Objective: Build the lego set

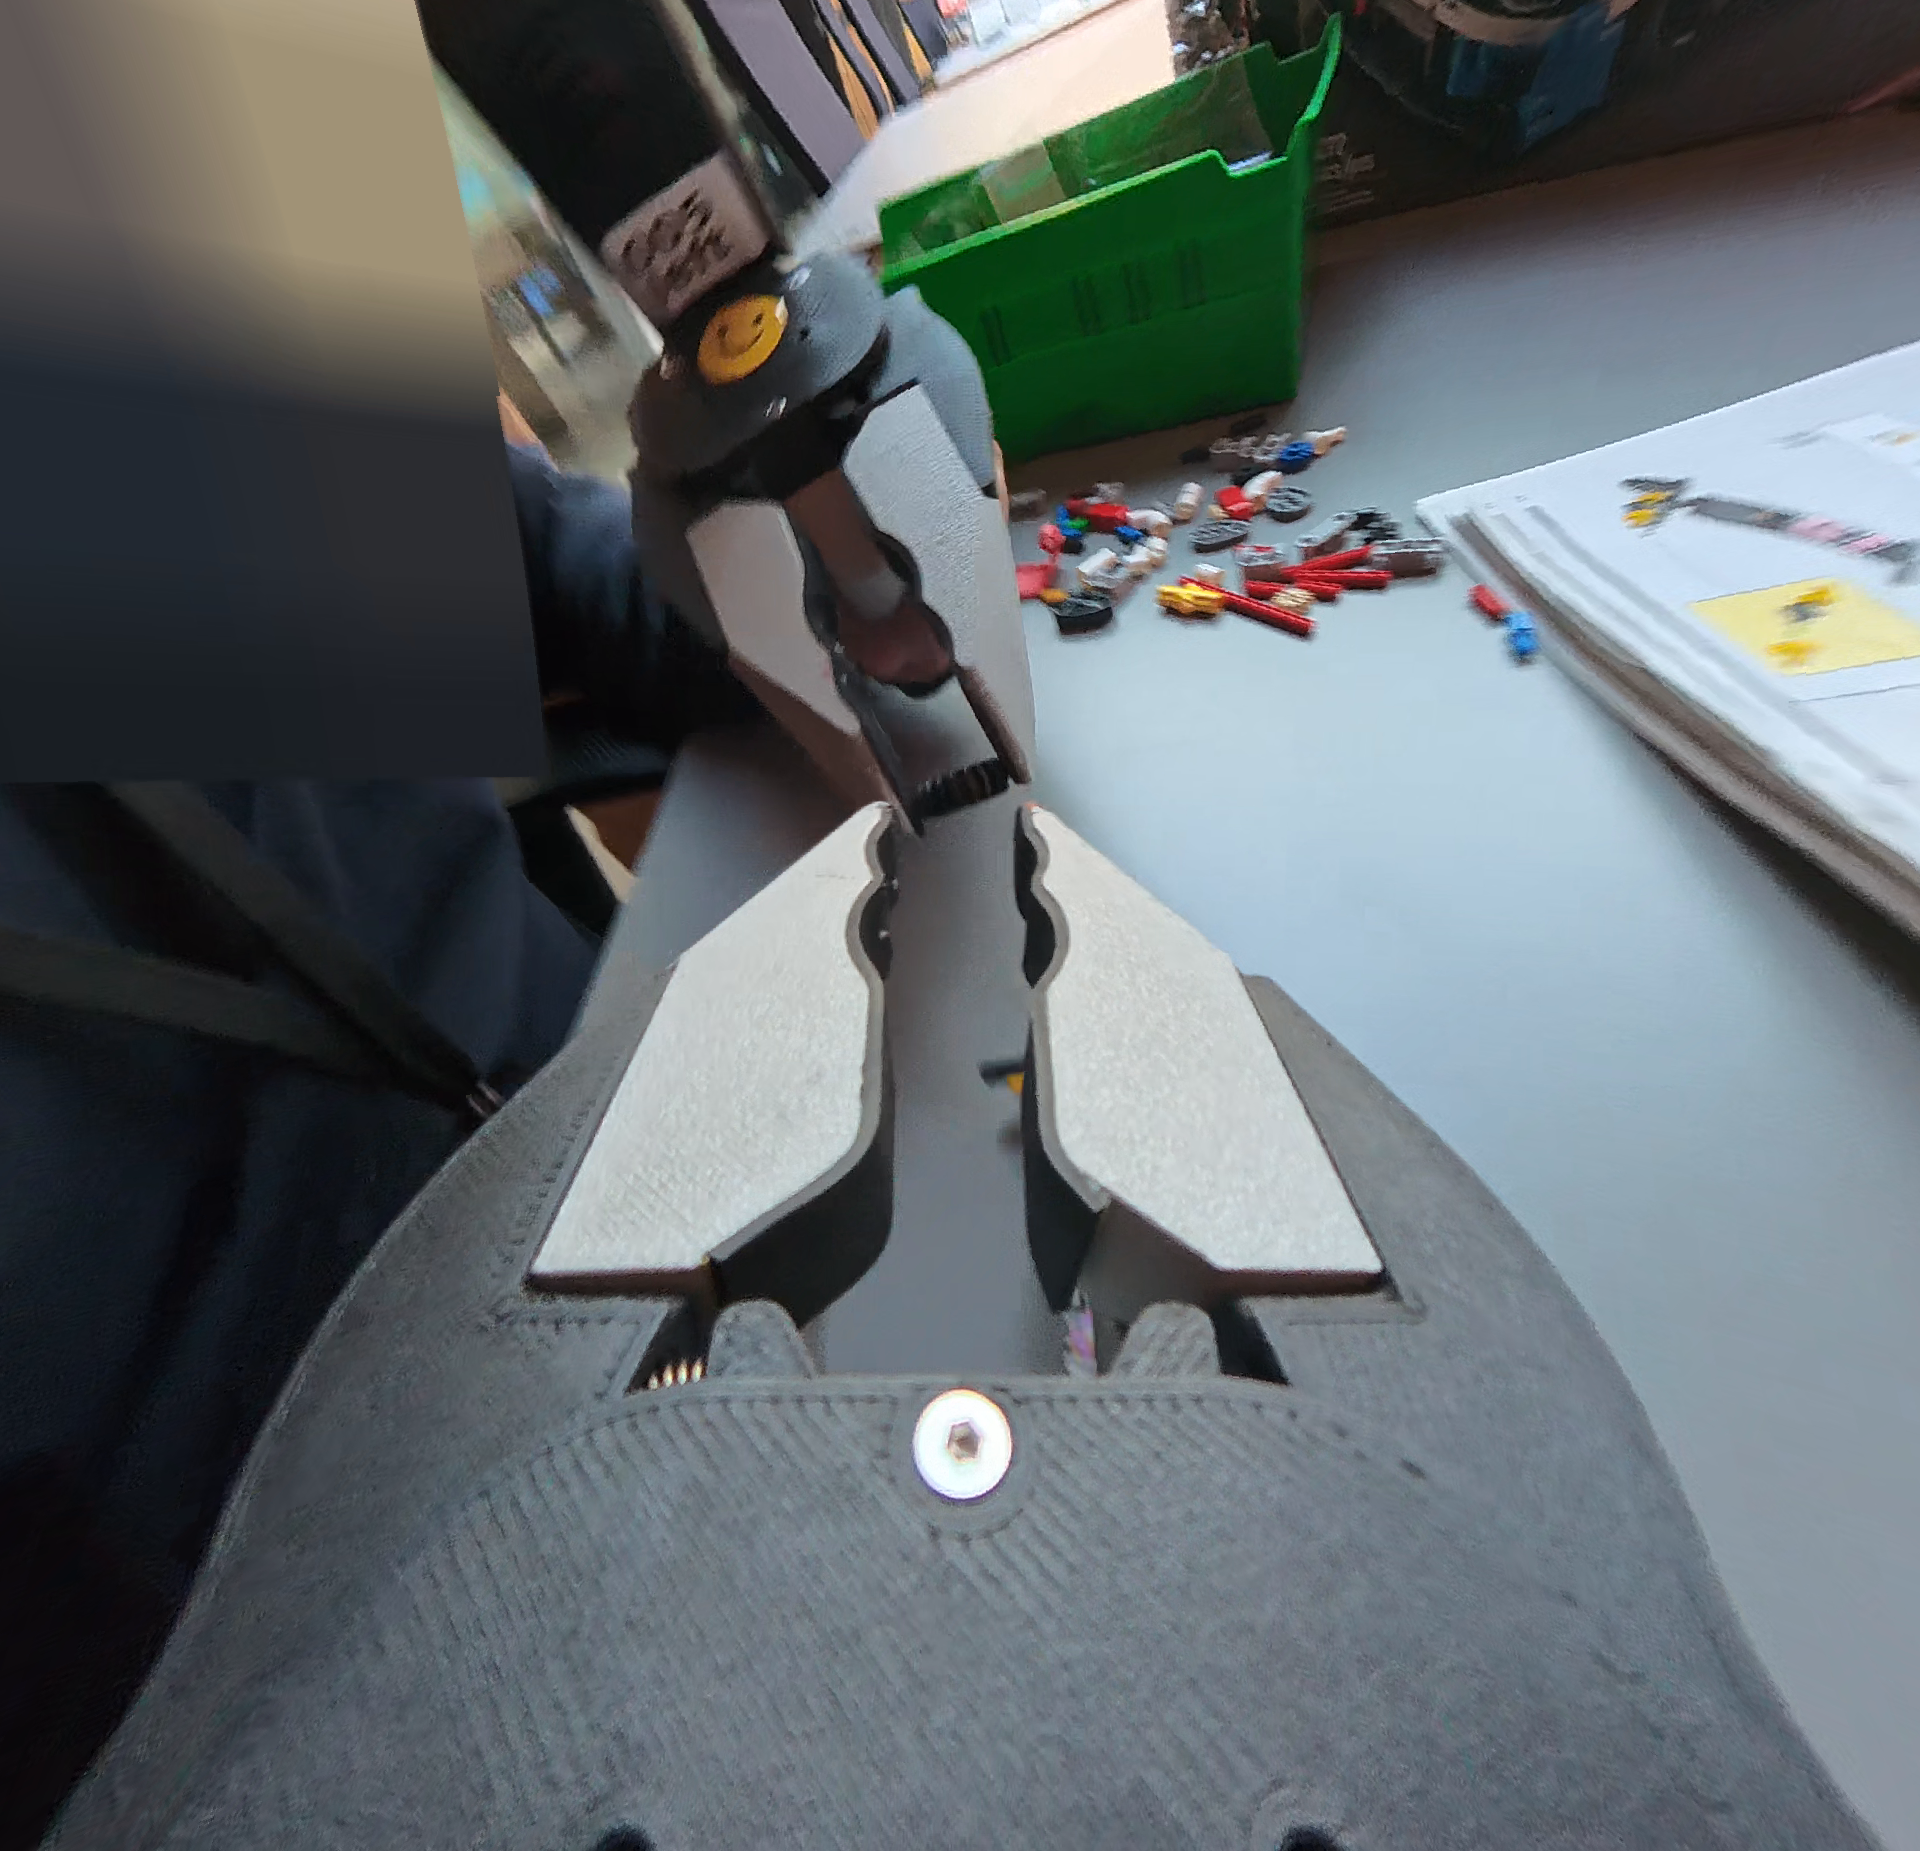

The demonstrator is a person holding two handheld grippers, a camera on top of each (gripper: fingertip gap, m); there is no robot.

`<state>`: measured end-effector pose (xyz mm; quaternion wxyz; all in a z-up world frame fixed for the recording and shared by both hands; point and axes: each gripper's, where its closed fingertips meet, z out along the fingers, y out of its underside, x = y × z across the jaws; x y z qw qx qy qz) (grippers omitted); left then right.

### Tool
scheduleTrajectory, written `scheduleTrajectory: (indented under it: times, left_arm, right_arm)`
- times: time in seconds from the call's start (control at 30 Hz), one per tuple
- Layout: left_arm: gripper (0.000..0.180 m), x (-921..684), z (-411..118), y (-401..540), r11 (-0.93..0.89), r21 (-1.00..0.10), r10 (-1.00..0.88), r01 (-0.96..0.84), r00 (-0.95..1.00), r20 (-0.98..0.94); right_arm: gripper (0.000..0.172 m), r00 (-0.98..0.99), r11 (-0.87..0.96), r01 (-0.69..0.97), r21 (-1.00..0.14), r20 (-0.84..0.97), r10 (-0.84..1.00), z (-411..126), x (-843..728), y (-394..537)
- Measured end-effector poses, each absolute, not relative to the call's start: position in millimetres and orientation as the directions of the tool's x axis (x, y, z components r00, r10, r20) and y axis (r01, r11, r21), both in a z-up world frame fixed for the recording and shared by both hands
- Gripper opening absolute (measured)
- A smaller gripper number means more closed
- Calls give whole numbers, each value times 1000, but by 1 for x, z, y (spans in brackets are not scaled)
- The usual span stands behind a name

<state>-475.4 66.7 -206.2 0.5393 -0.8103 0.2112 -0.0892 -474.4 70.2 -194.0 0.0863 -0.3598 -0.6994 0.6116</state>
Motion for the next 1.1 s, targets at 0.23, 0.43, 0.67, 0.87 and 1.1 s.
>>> scheduleTrajectory:
  times: [0.23, 0.43, 0.67, 0.87, 1.1]
  left_arm:
    - [19, -487, -225, 69, -442, -882, -406, -163, 913, 35]
    - [19, -489, -232, 70, -468, -865, -400, -183, 916, 22]
    - [19, -491, -232, 68, -474, -863, -397, -175, 917, 32]
    - [19, -488, -236, 67, -491, -854, -412, -174, 910, 51]
    - [19, -481, -246, 67, -512, -826, -442, -234, 897, 19]
  right_arm:
    - [29, -705, 263, 427, -865, -136, 696, -220, -454, 108]
    - [27, -681, 552, 527, -646, 68, 730, -272, -452, 117]
    - [42, -613, 550, 534, -642, 154, 775, -246, -449, 131]
    - [52, -552, 484, 565, -668, 129, 824, -238, -426, 135]
    - [52, -599, 493, 589, -640, 64, 798, -263, -442, 137]
